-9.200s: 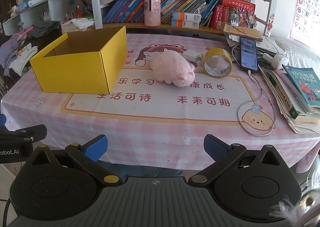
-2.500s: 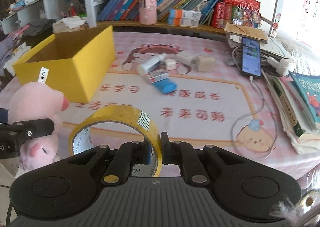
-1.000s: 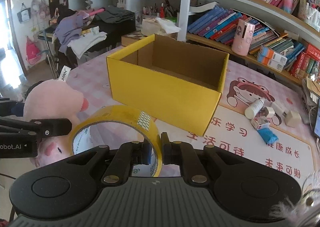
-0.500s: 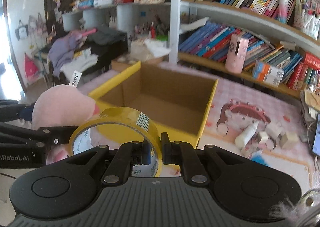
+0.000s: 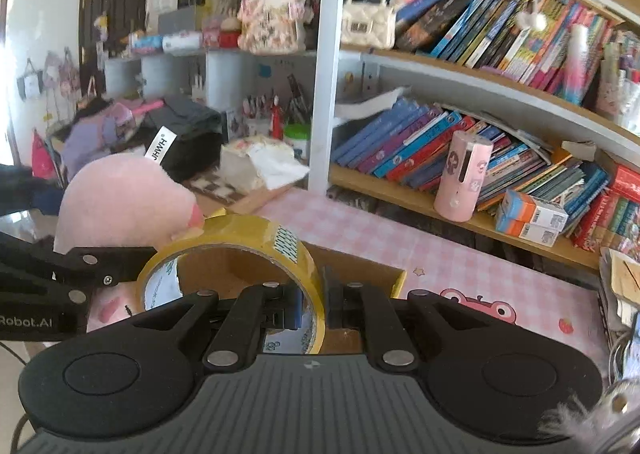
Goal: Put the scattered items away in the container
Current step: 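Lower the pig into the box and open the left tool while the right tool releases the tape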
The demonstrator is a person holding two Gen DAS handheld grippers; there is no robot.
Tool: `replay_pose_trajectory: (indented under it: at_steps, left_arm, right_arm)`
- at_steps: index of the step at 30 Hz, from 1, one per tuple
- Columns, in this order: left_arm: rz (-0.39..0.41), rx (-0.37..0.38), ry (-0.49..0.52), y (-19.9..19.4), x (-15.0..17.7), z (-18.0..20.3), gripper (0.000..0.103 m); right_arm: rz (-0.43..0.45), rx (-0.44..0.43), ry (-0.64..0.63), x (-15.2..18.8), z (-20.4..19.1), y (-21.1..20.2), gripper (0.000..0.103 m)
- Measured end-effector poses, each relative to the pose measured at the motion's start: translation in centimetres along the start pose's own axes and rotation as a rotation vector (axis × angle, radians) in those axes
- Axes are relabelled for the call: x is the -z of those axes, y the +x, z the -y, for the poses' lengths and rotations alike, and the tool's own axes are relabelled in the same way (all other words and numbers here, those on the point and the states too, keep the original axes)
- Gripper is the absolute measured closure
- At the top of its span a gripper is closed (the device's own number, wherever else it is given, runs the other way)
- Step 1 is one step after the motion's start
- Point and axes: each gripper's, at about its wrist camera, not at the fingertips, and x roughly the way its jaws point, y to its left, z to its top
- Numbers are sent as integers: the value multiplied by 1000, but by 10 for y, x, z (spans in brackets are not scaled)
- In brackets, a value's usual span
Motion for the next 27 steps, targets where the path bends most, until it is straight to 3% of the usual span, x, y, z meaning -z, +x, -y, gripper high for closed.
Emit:
replay_pose_trajectory:
  at_steps: [7, 15, 19, 23, 27]
  left_arm:
    - [-116, 15, 67, 66, 5, 4, 39]
    - [-246, 31, 154, 121, 5, 12, 35]
    - [-308, 40, 216, 139, 11, 18, 34]
    - [-332, 42, 232, 147, 14, 19, 31]
    - [-332, 36, 223, 149, 13, 18, 29]
  right_arm:
    - [-175, -19, -58, 3, 16, 69, 93]
    - [-315, -38, -233, 13, 11, 122, 93]
    - [-357, -42, -324, 18, 3, 139, 92]
    - [-382, -45, -338, 21, 4, 150, 92]
    - [-374, -45, -342, 21, 5, 153, 82]
